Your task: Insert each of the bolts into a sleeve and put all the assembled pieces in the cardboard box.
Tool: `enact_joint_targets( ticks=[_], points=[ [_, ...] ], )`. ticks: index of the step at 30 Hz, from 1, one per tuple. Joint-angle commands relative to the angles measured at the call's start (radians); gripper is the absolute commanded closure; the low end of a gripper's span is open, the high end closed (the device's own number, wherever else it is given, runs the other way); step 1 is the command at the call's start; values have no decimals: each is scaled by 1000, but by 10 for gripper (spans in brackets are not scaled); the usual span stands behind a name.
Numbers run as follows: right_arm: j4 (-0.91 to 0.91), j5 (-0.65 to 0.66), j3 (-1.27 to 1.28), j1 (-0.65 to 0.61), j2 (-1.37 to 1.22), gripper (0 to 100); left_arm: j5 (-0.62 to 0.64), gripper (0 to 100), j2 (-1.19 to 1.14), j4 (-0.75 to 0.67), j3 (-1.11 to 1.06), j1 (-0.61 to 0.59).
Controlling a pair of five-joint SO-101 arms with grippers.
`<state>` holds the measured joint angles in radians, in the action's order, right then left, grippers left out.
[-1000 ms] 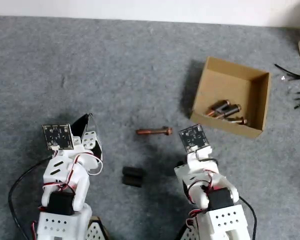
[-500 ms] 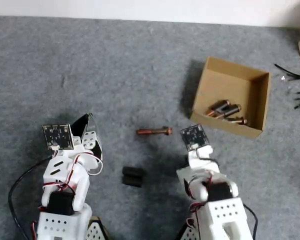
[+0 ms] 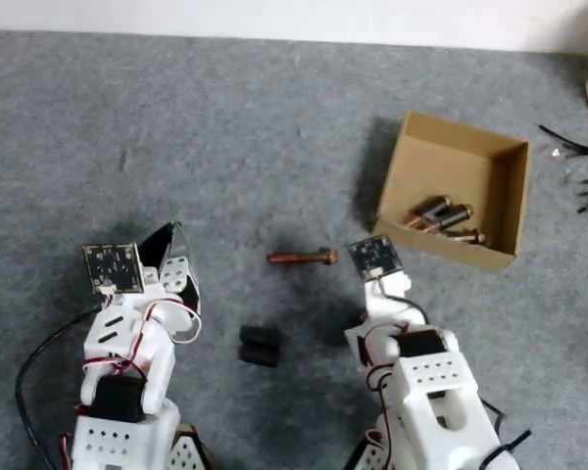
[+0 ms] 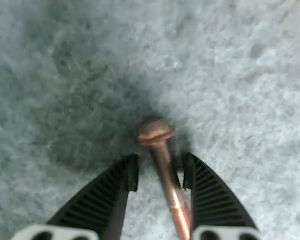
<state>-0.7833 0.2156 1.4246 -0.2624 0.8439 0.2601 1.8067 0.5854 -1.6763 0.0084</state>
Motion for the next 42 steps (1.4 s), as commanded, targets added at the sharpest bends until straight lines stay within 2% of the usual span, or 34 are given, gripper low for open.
enact_joint_targets(
  ticks=[1,4,8,14,20,28,35,42],
  points=[
    [19,9,-27,2,-36,868,-18,959,4,0,-19,-2],
    [65,9,-27,2,-44,891,-18,959,4,0,-19,-2],
    [77,9,-27,5,-41,998,-18,959,4,0,-19,-2],
    [77,63,-27,59,-38,994,-18,959,4,0,-19,-2],
    [73,61,-120,44,-58,994,-18,959,2,0,-19,-2],
    [79,58,-398,39,-358,994,-18,959,2,0,-19,-2],
    [189,-106,-490,-35,-475,994,-18,958,2,0,-19,-2],
    [232,-138,-489,-42,-499,994,-18,958,2,0,-19,-2]
  ],
)
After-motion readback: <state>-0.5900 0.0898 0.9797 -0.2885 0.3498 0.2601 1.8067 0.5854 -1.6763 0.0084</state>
